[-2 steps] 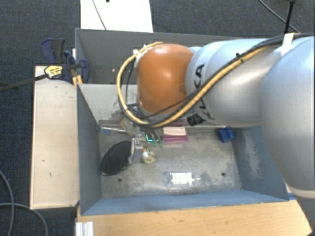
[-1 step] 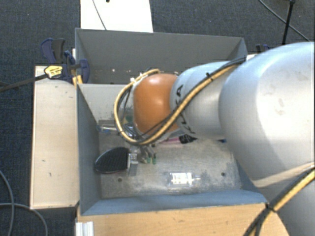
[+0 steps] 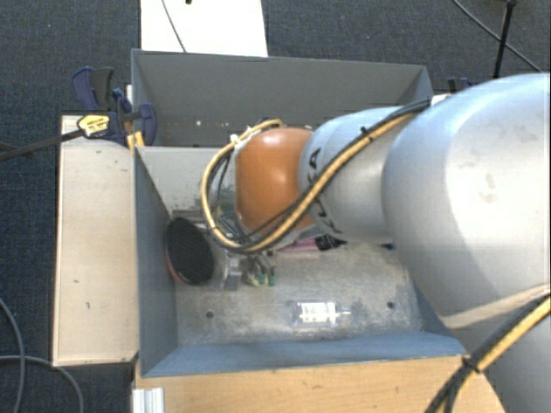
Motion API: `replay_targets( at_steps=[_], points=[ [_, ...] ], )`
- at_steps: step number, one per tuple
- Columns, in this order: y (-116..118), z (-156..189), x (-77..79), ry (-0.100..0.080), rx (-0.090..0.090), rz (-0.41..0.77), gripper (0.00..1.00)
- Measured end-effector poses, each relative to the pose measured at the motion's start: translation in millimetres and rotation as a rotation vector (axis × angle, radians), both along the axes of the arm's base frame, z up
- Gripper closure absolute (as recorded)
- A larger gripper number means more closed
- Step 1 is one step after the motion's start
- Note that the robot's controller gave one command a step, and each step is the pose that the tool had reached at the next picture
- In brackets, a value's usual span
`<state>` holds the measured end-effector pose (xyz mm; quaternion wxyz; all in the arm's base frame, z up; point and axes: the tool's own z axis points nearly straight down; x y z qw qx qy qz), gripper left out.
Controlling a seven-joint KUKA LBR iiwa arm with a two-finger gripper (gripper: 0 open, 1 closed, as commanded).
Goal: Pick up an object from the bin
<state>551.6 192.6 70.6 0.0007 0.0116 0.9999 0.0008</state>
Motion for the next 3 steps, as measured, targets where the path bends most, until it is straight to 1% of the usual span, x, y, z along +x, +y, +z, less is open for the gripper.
replay_targets(
  at_steps=[1,2,3],
  points=[
    [3.0,-0.3,-2.4,0.004,0.003,0.001,0.0],
    [66.4,0.5,10.9,-0.004,0.002,0.1,0.0],
    [62.8,-0.6,10.5,0.0,0.0,0.09,1.0]
  ],
)
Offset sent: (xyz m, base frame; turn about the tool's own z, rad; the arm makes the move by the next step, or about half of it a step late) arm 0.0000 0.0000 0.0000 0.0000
